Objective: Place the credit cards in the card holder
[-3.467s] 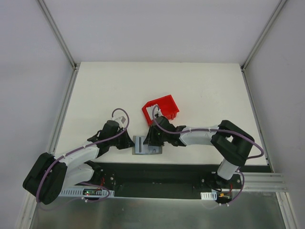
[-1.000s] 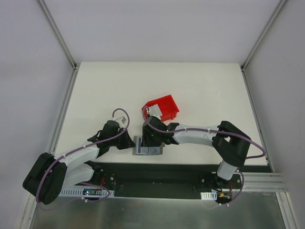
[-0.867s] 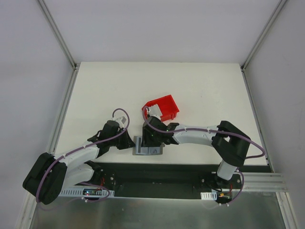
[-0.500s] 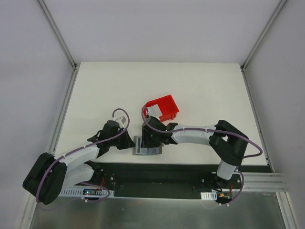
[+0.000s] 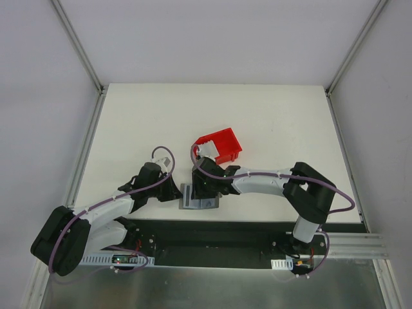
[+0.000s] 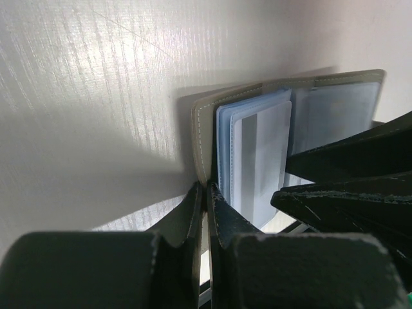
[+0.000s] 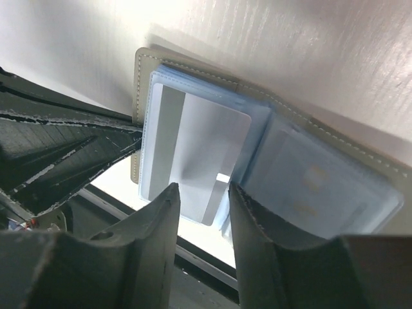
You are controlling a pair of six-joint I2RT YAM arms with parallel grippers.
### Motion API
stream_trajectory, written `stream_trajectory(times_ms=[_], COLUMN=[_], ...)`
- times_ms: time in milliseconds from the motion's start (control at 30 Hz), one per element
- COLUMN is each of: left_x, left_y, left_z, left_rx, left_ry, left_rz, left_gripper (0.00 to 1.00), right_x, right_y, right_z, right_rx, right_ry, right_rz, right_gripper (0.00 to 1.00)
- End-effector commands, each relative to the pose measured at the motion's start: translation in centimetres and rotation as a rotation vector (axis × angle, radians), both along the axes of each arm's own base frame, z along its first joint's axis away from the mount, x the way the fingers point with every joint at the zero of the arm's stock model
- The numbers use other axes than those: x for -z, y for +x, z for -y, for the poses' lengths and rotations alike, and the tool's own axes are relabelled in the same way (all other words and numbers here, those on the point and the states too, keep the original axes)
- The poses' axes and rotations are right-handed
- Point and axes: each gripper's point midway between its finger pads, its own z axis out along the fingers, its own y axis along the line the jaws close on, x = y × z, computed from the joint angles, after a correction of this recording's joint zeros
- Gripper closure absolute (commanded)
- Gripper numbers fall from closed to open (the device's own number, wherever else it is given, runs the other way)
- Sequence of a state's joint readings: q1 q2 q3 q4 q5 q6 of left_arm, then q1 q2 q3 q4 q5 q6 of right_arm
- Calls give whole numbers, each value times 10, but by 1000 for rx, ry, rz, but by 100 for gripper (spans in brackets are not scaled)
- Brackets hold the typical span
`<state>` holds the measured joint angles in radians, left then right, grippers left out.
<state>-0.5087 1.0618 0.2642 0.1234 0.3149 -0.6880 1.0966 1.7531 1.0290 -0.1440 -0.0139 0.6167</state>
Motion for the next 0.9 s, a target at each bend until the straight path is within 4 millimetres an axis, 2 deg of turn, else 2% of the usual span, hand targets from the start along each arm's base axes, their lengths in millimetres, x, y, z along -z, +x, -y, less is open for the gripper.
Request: stream_trajectory(times_ms=[0, 167, 300, 433, 533, 667, 700, 733, 767, 867], left_x=[-3, -11, -22, -31, -32, -34, -35, -36, -36, -37], left_y=[0, 2, 5, 10, 13, 17, 18, 19, 20, 21], left_z=[1, 4, 8, 10, 11, 13, 13, 14, 14, 14], left_rx=[11, 5, -3, -12, -17, -19, -20, -20, -20, -17], left_ry=[-12, -33, -61, -74, -71, -70, -68, -69, -68, -64], left_rz=[16, 28, 40, 52, 49, 47, 48, 50, 53, 53], left_gripper=[100, 100, 100, 100, 100, 100, 100, 100, 100, 100], right_x=[-39, -84, -122, -142, -139, -129, -132, -123, -125, -111], right_y=[18, 41, 73, 112, 137, 160, 169, 173, 181, 194], right_z=[2, 17, 39, 59, 68, 66, 66, 67, 65, 60], right_rx=[8, 9, 28, 41, 35, -15, -14, -23, -25, -36], right_ry=[30, 67, 60, 40, 2, -13, -15, -33, -27, -16], right_rz=[113, 231, 324, 362, 346, 288, 293, 272, 270, 224], right_gripper=[57, 46, 36, 23, 20, 17, 16, 15, 15, 12])
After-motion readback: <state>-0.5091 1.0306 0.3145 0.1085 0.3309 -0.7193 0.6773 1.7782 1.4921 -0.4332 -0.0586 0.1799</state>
